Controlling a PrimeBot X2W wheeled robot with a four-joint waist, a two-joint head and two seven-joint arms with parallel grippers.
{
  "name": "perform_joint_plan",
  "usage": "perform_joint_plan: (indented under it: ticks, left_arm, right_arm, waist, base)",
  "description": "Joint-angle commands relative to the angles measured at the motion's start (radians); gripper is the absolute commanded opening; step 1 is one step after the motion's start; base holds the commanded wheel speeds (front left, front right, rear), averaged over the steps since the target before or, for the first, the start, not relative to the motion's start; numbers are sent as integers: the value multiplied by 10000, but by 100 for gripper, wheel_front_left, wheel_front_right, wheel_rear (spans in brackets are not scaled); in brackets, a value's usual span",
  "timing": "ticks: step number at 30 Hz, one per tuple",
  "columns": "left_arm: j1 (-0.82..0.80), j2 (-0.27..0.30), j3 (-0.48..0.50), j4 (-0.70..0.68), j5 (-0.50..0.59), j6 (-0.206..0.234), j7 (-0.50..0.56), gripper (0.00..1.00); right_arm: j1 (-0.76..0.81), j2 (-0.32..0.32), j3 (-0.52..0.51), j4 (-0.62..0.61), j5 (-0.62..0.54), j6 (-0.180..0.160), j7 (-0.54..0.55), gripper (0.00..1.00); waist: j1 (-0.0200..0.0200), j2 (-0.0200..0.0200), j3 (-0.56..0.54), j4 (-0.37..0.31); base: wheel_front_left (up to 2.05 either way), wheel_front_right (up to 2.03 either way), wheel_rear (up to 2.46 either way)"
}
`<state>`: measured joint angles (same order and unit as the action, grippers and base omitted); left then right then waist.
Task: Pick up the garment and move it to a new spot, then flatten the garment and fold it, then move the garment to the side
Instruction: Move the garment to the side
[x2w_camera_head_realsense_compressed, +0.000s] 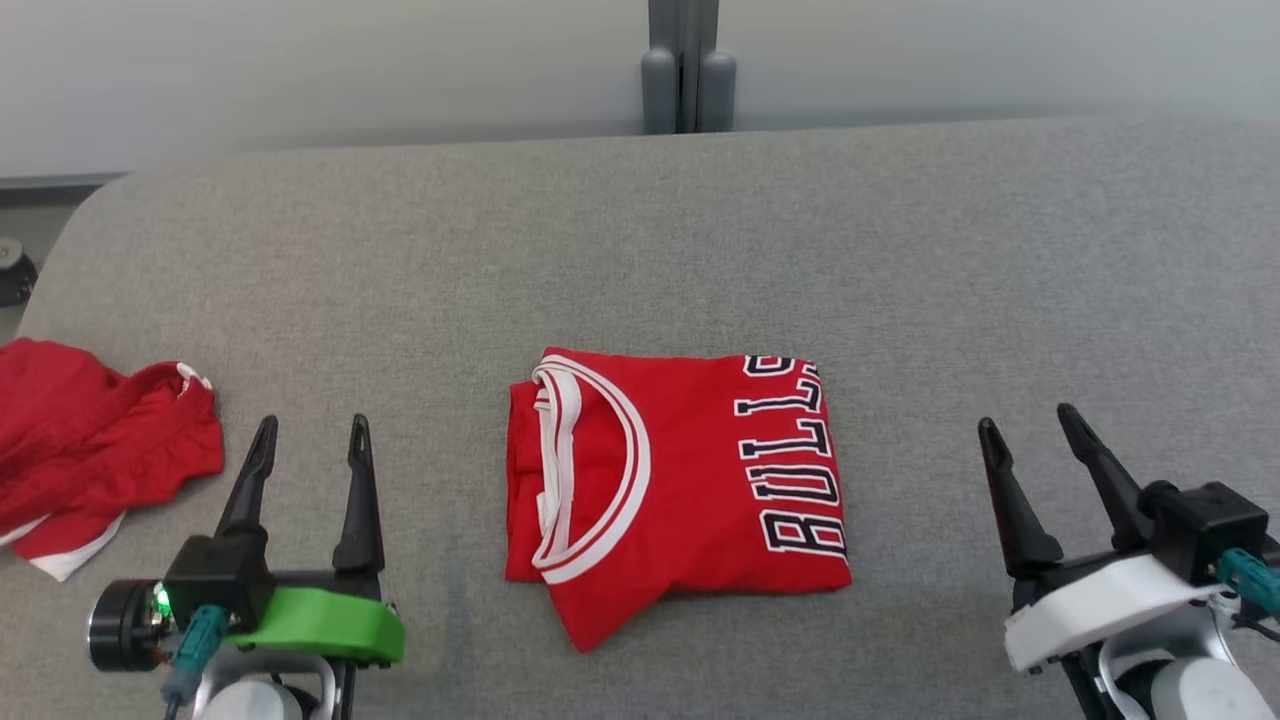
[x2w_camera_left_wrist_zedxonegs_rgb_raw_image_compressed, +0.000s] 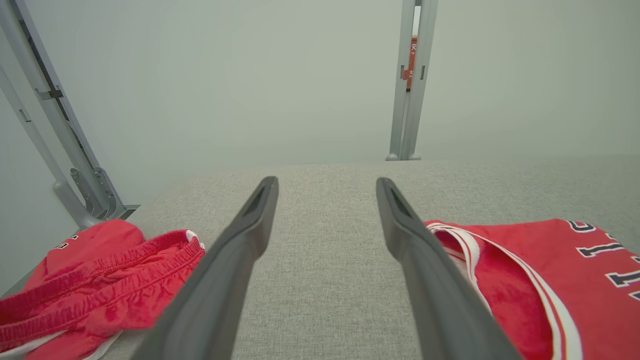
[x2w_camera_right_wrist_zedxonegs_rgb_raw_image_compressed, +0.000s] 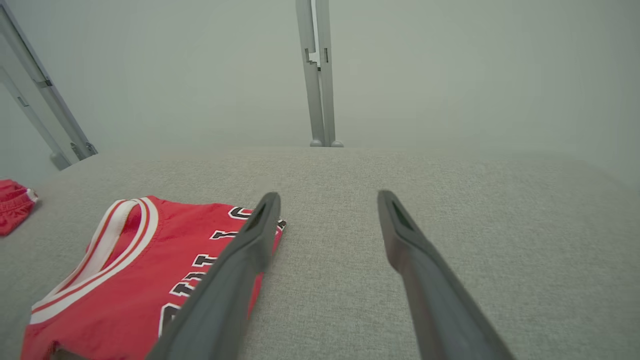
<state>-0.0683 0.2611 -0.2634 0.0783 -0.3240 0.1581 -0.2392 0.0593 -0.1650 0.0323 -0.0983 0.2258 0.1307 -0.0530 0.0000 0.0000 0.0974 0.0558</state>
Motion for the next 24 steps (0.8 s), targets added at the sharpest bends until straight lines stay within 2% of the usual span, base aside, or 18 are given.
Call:
perform_joint_plan:
  ticks: [1,8,13,17,18,19,20,24]
  left_arm:
    - [-356,-40,27,47,41,-78,-98,100]
    - [-1280,-315,103,273,90,-335,-237,100]
    - [-1685,-545,218,408,220,-511,-263,100]
    - [-1756,-719,327,413,403,-634,-266,100]
    - [-1754,-767,351,423,449,-689,-267,100]
    - [-1748,-781,392,416,512,-714,-266,100]
    - [-1723,-782,445,402,544,-757,-267,100]
    - [-1556,-754,654,379,695,-819,-265,100]
  right_arm:
    - [-362,-28,165,231,43,0,4,100]
    - [-1641,56,1051,1997,350,0,-174,100]
    - [-2514,95,1744,3582,673,0,-276,100]
    - [-2963,108,2128,4766,1012,0,97,100]
    - [-3036,117,2262,5050,1175,0,252,70]
    - [-3065,102,2457,5248,1292,0,380,23]
    - [-3120,69,2588,5337,1399,0,391,0]
    - [-3253,-128,2909,5296,1609,-11,148,0]
  waist:
    - [0,0,738,457]
    - [0,0,1746,977]
    - [0,0,2110,1169]
    - [0,0,2213,1179]
    - [0,0,2224,1171]
    - [0,0,2234,1139]
    - [0,0,2239,1076]
    - [0,0,2236,637]
  base:
    - [0,0,0]
    - [0,0,0]
    - [0,0,0]
    - [0,0,0]
    - [0,0,0]
    - [0,0,0]
    - [0,0,0]
    - [0,0,0]
